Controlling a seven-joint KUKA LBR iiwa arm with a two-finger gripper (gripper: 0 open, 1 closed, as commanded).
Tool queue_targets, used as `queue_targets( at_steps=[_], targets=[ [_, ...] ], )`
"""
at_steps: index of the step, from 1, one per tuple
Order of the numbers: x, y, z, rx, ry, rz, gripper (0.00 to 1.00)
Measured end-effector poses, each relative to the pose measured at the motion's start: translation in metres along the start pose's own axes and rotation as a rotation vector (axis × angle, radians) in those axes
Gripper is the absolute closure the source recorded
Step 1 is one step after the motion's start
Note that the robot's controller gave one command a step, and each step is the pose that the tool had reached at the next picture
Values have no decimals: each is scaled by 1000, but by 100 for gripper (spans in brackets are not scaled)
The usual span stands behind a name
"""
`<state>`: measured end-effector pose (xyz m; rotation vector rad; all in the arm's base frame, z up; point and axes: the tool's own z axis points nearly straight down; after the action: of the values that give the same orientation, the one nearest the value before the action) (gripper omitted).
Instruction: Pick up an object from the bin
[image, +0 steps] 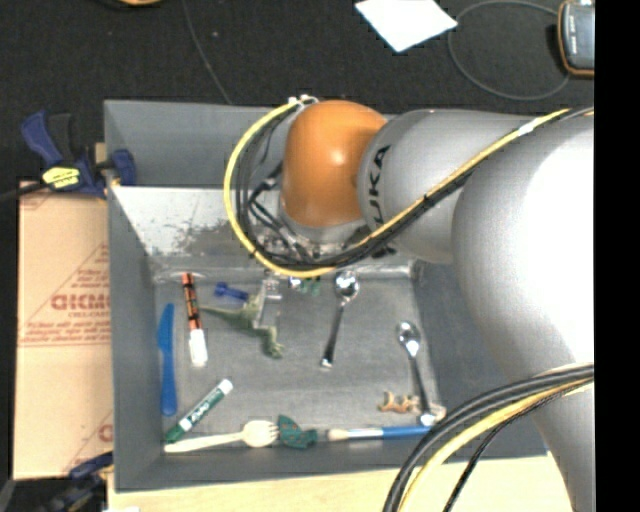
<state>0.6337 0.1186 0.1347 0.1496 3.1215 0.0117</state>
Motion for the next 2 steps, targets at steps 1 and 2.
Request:
queue_targets(
  at_steps=[1, 2],
  targets=[
    [-11, 17, -66, -1, -9, -44, 0],
    [-15, 32, 34, -1, -1, 48, 0]
  ],
)
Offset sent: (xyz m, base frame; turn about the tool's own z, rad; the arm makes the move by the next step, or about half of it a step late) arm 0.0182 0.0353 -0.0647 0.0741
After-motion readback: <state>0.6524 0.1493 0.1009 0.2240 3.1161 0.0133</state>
